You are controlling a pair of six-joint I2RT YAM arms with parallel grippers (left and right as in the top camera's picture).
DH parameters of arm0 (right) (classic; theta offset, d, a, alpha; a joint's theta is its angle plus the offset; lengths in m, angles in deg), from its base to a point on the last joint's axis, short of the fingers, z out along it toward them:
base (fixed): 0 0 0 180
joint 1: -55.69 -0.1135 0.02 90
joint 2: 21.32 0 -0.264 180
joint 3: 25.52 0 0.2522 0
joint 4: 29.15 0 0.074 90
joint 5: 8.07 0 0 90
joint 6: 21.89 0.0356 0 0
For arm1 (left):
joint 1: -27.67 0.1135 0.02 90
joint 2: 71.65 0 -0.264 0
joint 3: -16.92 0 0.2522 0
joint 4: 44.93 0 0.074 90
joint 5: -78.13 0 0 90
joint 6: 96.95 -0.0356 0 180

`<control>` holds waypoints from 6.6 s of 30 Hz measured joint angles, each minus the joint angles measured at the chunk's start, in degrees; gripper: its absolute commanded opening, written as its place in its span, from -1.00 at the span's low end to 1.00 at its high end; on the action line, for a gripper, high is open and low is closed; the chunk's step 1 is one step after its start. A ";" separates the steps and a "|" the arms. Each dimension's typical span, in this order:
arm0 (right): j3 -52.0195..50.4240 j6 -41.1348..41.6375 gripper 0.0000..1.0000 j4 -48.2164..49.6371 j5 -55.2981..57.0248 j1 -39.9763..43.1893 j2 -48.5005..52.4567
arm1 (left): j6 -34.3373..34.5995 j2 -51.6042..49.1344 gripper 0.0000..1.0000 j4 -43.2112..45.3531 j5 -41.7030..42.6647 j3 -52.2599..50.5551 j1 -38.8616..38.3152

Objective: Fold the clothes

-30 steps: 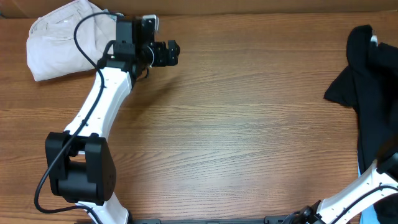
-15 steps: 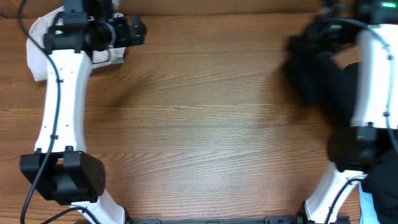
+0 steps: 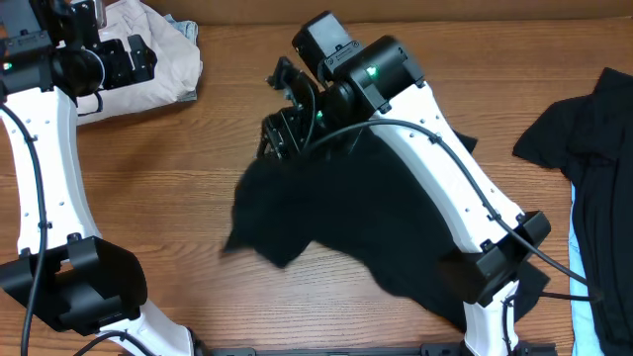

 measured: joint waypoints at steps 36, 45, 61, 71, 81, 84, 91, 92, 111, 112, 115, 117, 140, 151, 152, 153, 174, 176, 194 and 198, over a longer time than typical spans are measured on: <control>-49.46 6.08 -0.17 29.73 21.62 40.26 -2.75 | -8.70 -12.59 0.95 0.96 -8.20 0.50 -38.58; -56.59 7.87 -0.92 44.22 23.65 39.91 -2.91 | -8.70 -12.59 0.94 0.52 -11.65 0.50 -38.58; -39.23 8.81 -0.93 63.95 24.35 36.87 -2.89 | -8.68 -12.59 0.91 1.31 -15.15 0.50 -31.56; -25.57 10.69 -0.29 64.08 24.70 34.03 0.37 | -8.68 -12.59 0.90 -0.42 -15.37 0.55 -25.07; -10.03 8.31 1.00 37.83 24.76 34.01 1.14 | -6.16 -12.59 1.00 -10.64 -16.39 11.02 -21.86; -4.17 7.98 1.00 27.02 24.55 34.36 1.09 | -2.73 -12.59 1.00 -15.52 -16.33 16.06 -21.92; 2.56 4.66 0.96 3.63 24.37 35.10 -5.70 | 11.96 -11.15 0.93 -30.40 -15.74 20.94 -23.63; 2.82 4.70 0.96 -0.11 24.63 35.10 -7.63 | 13.77 -10.91 0.93 -32.52 -15.72 20.96 -24.22; -37.29 11.63 0.89 -1.90 28.35 35.08 -34.47 | 22.71 9.84 0.90 -34.91 -18.53 -5.05 -29.49; -40.33 11.74 0.88 -0.98 28.35 35.08 -36.24 | 23.12 11.63 0.90 -32.61 -18.56 -9.49 -29.49; -48.89 12.44 0.85 2.67 28.15 35.08 -41.75 | 24.17 16.85 0.92 -24.92 -18.75 -23.39 -29.49; -53.51 12.72 0.82 4.11 27.69 35.08 -44.26 | 24.50 19.41 0.88 -19.87 -18.58 -32.28 -29.49; -70.69 14.58 0.79 12.87 25.77 35.08 -45.11 | 24.98 20.33 0.75 8.66 -7.61 -68.78 -37.46; -70.69 14.80 0.68 14.51 25.79 35.10 -45.11 | 26.69 20.04 -0.92 12.13 -11.61 -69.96 -38.25; -70.69 14.82 0.69 14.51 25.77 35.10 -45.11 | 26.67 19.80 -0.92 12.20 -11.72 -69.94 -38.25; -70.69 14.86 0.68 14.53 25.77 35.10 -45.11 | 26.40 19.54 -0.92 12.02 -11.87 -69.88 -38.25; -80.85 18.01 0.53 22.97 25.11 35.08 -43.17 | 18.40 17.55 -0.92 -3.72 -23.41 -9.49 -37.81; -83.54 18.43 0.52 26.47 24.76 35.08 -43.12 | 18.27 17.59 -0.92 -3.72 -23.93 -8.81 -37.79; -97.83 28.72 -0.64 43.23 25.03 28.98 -42.53 | 18.01 17.57 -0.92 -4.13 -25.00 -8.79 -35.82; -97.83 30.10 -0.92 44.30 26.82 28.98 -42.53 | 17.86 17.57 -0.92 -4.11 -25.00 -8.79 -35.06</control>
